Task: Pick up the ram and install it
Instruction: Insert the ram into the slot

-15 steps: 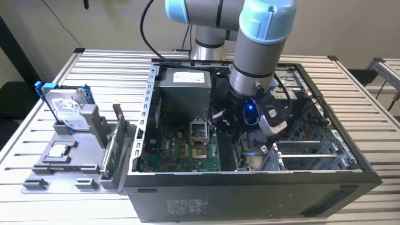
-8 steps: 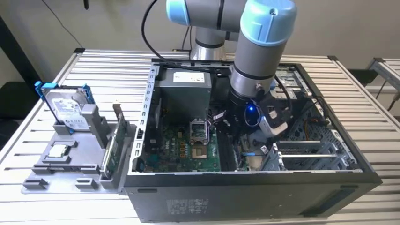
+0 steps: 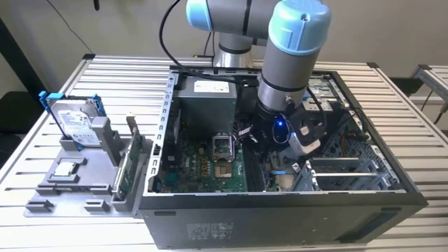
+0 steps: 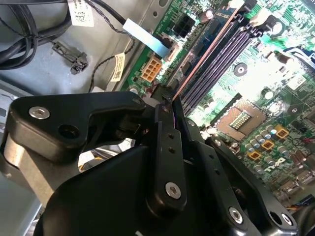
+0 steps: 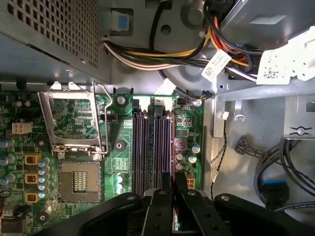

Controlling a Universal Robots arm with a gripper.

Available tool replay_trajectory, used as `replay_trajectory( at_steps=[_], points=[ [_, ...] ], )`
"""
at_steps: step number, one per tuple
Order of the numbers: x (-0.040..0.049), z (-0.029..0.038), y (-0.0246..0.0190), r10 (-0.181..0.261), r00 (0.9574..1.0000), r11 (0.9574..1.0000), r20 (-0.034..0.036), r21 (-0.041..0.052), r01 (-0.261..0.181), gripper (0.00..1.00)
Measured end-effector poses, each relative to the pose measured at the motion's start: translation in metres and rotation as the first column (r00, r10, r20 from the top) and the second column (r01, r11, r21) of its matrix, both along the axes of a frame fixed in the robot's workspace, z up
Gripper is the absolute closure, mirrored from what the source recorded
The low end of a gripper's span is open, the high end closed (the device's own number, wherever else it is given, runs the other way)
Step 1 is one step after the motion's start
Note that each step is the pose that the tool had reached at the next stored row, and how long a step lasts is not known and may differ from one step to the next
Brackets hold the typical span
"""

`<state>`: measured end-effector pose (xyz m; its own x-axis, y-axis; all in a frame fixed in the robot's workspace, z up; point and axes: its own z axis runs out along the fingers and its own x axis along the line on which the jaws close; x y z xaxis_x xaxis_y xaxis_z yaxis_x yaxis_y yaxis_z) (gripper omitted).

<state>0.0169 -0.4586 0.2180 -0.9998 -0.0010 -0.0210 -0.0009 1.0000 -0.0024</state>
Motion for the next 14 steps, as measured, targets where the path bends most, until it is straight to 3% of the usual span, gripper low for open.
replay_trajectory(
  at_steps=[14],
  points=[
    [-0.0012, -0.0007, -0.0029, -0.001, 1.0, 1.0, -0.0001, 0.0003, 0.001, 0.85]
  ],
)
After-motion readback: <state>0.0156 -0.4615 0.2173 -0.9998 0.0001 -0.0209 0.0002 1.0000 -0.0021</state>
